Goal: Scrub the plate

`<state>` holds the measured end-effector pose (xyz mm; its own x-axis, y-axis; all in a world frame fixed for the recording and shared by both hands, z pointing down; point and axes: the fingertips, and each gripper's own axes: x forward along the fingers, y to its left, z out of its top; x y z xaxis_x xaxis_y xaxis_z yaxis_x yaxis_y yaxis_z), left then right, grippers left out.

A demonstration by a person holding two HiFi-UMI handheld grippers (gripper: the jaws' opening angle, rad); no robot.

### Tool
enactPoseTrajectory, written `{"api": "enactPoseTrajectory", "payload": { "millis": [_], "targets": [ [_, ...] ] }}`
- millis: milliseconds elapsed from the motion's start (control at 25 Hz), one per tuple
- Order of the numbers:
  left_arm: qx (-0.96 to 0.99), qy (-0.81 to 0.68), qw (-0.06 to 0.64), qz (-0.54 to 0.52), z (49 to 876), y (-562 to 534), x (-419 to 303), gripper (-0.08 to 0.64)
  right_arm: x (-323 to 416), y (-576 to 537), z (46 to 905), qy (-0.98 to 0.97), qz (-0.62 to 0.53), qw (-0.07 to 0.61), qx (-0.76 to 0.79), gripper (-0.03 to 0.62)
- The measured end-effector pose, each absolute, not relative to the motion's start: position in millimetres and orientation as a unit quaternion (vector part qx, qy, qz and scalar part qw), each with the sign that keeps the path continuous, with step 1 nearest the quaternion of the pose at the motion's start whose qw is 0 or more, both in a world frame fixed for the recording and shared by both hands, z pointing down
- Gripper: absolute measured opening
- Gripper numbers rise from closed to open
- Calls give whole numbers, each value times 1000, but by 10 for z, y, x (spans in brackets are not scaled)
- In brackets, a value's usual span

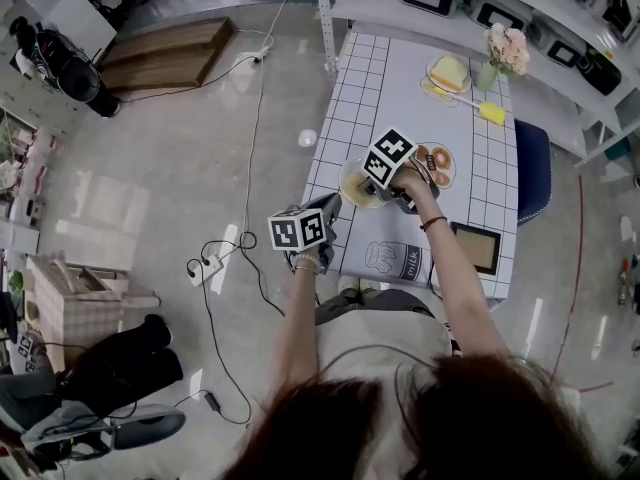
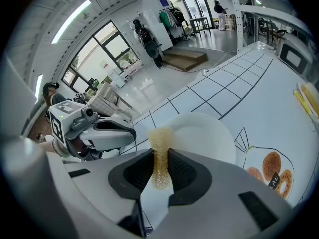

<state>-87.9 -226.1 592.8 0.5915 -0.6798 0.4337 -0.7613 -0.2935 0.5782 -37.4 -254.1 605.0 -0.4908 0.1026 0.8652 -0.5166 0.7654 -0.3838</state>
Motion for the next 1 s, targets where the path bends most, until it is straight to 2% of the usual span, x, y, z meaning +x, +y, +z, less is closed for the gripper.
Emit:
{"api": "enactPoseTrajectory", "payload": {
  "millis": [1000],
  "targets": [
    [801,-452,388,58,5942,-2386,-881,11,-350,-2896,6061,-807,317,469,166,80]
  ]
}}
